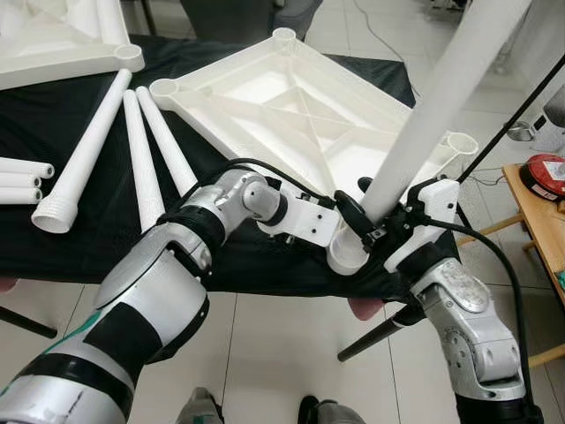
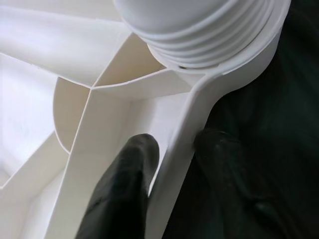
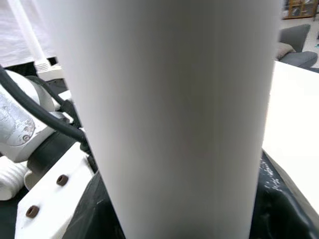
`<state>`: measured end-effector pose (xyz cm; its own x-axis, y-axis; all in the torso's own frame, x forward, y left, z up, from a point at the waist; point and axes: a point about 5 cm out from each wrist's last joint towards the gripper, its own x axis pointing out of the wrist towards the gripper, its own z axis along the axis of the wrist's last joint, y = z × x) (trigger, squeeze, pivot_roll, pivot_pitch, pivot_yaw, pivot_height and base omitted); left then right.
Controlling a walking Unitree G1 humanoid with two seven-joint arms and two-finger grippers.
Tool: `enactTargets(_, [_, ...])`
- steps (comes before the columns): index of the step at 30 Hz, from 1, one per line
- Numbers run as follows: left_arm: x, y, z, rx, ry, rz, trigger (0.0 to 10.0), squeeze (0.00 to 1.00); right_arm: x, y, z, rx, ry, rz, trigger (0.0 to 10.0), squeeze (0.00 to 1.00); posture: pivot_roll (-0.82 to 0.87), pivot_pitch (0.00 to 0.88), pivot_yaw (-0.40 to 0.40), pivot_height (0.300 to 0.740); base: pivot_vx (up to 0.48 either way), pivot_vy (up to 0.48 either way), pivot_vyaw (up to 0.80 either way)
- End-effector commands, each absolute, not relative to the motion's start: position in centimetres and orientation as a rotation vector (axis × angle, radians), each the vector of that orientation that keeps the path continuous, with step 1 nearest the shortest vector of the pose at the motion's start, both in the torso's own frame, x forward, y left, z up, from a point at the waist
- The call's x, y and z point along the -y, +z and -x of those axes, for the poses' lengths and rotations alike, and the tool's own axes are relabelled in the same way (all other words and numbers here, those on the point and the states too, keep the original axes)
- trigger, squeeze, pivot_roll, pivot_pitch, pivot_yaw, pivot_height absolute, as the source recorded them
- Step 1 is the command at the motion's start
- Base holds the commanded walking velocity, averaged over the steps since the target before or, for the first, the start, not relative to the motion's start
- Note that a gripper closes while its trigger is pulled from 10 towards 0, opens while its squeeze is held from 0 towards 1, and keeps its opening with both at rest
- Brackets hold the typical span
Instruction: Building children table
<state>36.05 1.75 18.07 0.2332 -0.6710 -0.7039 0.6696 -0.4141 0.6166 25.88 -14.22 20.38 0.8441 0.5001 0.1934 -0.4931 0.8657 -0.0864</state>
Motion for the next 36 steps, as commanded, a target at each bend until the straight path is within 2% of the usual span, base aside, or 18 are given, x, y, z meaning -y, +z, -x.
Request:
enactTargets(1, [-5.0,14.9,-35.5,-0.301,-1.607,-1.369,0.0,0.00,14.9,17.3,-26.3,0.051,0.488,-0.010,10.0,0.00,0.08,0.165,0.012,0.740,0.000,0.000,0.00])
enactTargets(6, [-5.8,14.7,-35.6,-0.334,-1.586,-1.302,0.0,0.00,15.5,17.5,-26.8,0.062,0.440,-0.004,10.0,0.00,0.08,0.160,0.007,0.740,0.000,0.000,0.00])
enactTargets(8, [-6.1,14.8,-35.9,-0.372,-1.532,-1.097,0.0,0.00,16.4,17.8,-27.4,0.084,0.348,-0.003,10.0,0.00,0.08,0.160,0.007,0.740,0.000,0.000,0.00])
enactTargets(9, [-6.1,14.8,-35.9,-0.372,-1.532,-1.097,0.0,0.00,16.4,17.8,-27.4,0.084,0.348,-0.003,10.0,0.00,0.08,0.160,0.007,0.740,0.000,0.000,0.00])
enactTargets(11, [-6.2,14.7,-36.1,-0.384,-1.487,-0.960,0.0,0.00,17.0,18.0,-27.9,0.108,0.277,-0.012,10.0,0.00,0.08,0.160,0.007,0.740,0.000,0.000,0.00])
enactTargets(13, [-6.2,14.7,-36.1,-0.384,-1.487,-0.960,0.0,0.00,17.0,18.0,-27.9,0.108,0.277,-0.012,10.0,0.00,0.08,0.160,0.007,0.740,0.000,0.000,0.00])
enactTargets(19, [-5.7,15.4,-37.0,-0.322,-1.316,-0.742,0.0,0.00,17.6,19.1,-28.8,0.174,0.206,-0.017,10.0,0.00,0.10,0.162,0.003,0.740,0.000,0.000,0.00])
enactTargets(22, [-5.1,15.6,-37.3,-0.265,-1.242,-0.717,0.0,0.00,17.1,19.4,-29.2,0.186,0.211,-0.026,10.0,0.00,0.10,0.162,-0.003,0.740,0.000,0.000,0.00])
enactTargets(30, [-3.8,16.0,-37.2,-0.127,-1.188,-0.738,0.0,0.00,16.2,19.0,-29.4,0.177,0.192,-0.035,10.0,0.00,0.10,0.163,-0.006,0.740,0.000,0.000,0.00])
enactTargets(31, [-3.6,16.1,-37.1,-0.098,-1.187,-0.741,2.0,0.00,16.0,19.0,-29.4,0.180,0.193,-0.033,10.0,0.00,0.10,0.163,-0.006,0.740,0.000,0.000,0.00])
enactTargets(32, [-3.6,16.1,-37.1,-0.098,-1.187,-0.741,2.0,0.00,16.0,19.0,-29.4,0.180,0.193,-0.033,10.0,0.00,0.10,0.163,-0.006,0.740,0.000,0.000,0.00])
enactTargets(33, [-3.3,16.2,-37.1,-0.071,-1.182,-0.742,10.0,0.00,15.8,19.0,-29.4,0.184,0.195,-0.035,10.0,0.00,0.10,0.163,-0.006,0.740,0.000,0.000,0.00])
enactTargets(36, [-2.9,16.4,-37.0,-0.038,-1.178,-0.749,10.0,0.00,15.7,19.0,-29.3,0.186,0.198,-0.037,10.0,0.00,0.10,0.169,-0.006,0.740,0.000,0.000,0.00])
